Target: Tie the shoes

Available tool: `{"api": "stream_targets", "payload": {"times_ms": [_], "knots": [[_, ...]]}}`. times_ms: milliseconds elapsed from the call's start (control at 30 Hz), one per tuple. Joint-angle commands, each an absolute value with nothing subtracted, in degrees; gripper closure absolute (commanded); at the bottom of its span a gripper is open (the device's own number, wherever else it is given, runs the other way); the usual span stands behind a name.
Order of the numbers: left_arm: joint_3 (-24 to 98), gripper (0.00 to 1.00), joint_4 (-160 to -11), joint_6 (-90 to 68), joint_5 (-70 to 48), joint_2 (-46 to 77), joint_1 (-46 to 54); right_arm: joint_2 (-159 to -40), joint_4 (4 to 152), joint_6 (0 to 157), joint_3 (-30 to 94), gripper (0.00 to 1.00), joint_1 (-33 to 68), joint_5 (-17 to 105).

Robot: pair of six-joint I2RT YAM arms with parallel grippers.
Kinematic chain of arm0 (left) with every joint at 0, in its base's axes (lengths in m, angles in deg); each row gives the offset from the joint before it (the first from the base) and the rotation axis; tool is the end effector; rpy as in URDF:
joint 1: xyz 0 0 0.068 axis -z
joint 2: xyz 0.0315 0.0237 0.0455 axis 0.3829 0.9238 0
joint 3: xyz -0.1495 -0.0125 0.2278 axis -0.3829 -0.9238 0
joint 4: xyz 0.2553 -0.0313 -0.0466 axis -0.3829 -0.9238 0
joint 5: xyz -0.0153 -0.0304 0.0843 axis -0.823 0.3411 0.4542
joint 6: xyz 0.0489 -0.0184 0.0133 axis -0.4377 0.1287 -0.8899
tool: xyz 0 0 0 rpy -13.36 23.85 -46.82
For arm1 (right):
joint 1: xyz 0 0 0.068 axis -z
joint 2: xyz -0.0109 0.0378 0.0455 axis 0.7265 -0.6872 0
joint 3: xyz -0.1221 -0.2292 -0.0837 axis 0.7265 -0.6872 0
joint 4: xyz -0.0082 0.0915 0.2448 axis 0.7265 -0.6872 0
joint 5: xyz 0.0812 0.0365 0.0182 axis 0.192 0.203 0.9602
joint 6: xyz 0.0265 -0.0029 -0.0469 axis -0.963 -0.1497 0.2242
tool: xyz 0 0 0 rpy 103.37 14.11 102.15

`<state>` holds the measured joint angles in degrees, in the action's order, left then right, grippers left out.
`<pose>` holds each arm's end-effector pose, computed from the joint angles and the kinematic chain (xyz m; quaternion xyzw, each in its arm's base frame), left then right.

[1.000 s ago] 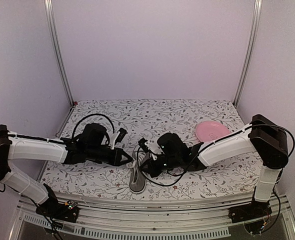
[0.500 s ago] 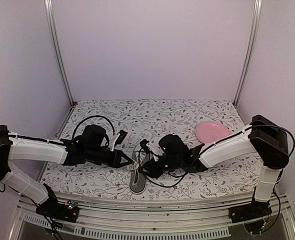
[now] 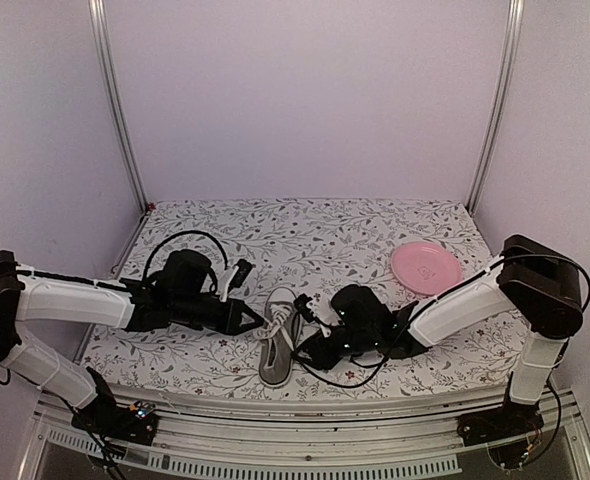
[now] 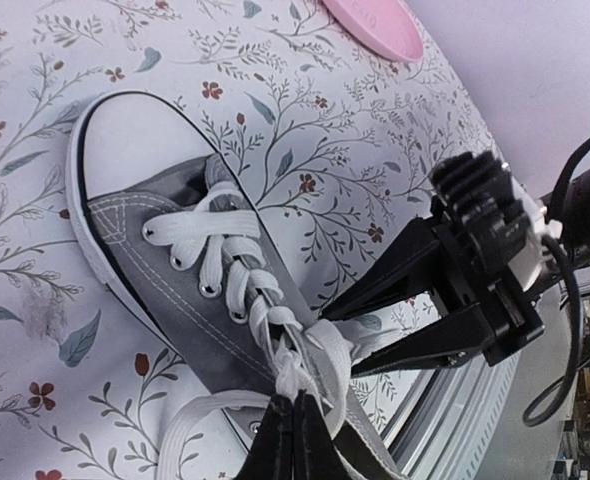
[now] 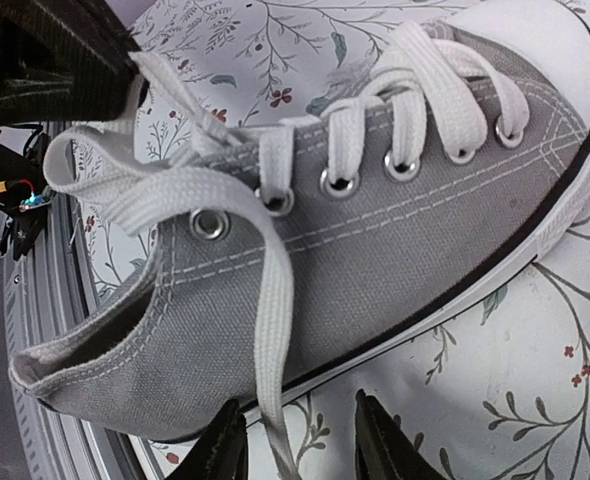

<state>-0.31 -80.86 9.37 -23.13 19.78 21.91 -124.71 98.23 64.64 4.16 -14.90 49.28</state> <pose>0.1864 -0.1999 0.1781 0.1764 0.8702 -0.3907 0.2428 0.1643 0.3189 0.1224 -0.3567 0.8227 0.3584 0.2599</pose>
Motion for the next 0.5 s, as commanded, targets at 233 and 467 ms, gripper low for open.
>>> {"api": "stream_targets", "payload": {"times_ms": [233,467], "knots": [[-2.1,1.00,-78.1,8.8,-24.2,19.4,20.9,-121.4,105.7,63.7,4.4,0.98,-13.8,50.9],[-2.1,1.00,-77.5,8.9,-24.7,20.0,20.9,-123.1,103.4,66.4,8.1,0.98,-14.6,53.6]]}}
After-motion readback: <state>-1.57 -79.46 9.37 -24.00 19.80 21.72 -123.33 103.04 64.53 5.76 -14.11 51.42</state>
